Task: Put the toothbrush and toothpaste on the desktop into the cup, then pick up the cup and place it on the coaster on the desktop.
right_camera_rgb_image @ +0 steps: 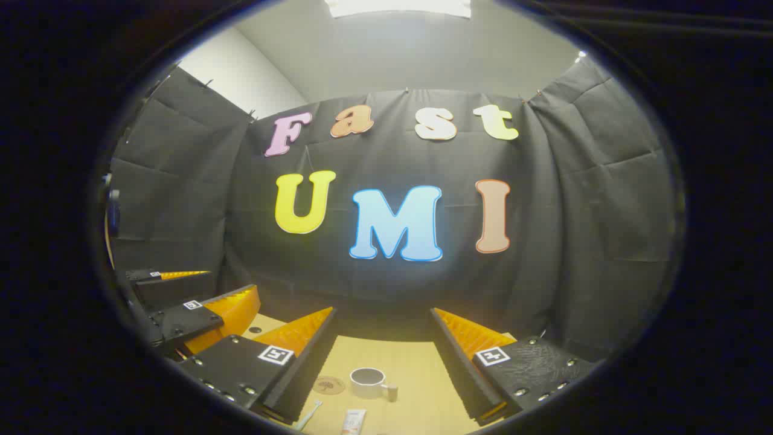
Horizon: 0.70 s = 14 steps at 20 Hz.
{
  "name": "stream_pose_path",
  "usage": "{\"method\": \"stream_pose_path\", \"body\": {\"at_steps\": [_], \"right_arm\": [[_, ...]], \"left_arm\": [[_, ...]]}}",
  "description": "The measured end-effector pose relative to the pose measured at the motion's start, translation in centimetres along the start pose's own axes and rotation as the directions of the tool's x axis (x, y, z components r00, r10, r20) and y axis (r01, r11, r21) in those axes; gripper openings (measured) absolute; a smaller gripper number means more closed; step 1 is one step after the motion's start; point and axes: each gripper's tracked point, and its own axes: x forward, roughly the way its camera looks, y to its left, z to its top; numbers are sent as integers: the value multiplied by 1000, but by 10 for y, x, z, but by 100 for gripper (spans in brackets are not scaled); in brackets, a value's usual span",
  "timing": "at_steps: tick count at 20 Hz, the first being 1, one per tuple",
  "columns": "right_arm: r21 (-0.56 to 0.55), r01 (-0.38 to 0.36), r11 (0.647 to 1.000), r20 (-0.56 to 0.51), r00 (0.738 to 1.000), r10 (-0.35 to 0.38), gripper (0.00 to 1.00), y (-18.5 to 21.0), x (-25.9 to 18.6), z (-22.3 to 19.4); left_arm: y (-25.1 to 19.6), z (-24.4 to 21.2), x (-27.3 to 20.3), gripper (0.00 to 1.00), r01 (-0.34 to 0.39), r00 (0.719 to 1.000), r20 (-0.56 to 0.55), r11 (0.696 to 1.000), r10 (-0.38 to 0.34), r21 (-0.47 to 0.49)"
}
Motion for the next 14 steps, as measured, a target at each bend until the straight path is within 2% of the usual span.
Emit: {"method": "stream_pose_path", "body": {"at_steps": [4,5,8,14], "right_arm": [[22,-24,999,-7,1000,24,94,4,3,-1],[24,-24,999,-11,1000,25,94,4,3,-1],[29,-17,999,-27,999,17,94,5,7,-4],[20,16,1000,-46,999,-15,94,4,7,-7]], "left_arm": [[4,-4,1,98,-7,1000,-12,1000,7,-6],[4,-4,1,95,-6,1000,-14,1000,6,-11],[2,-2,3,100,0,1000,-14,1000,0,-9],[-5,-5,3,98,23,1000,-20,1000,-24,-10]]}}
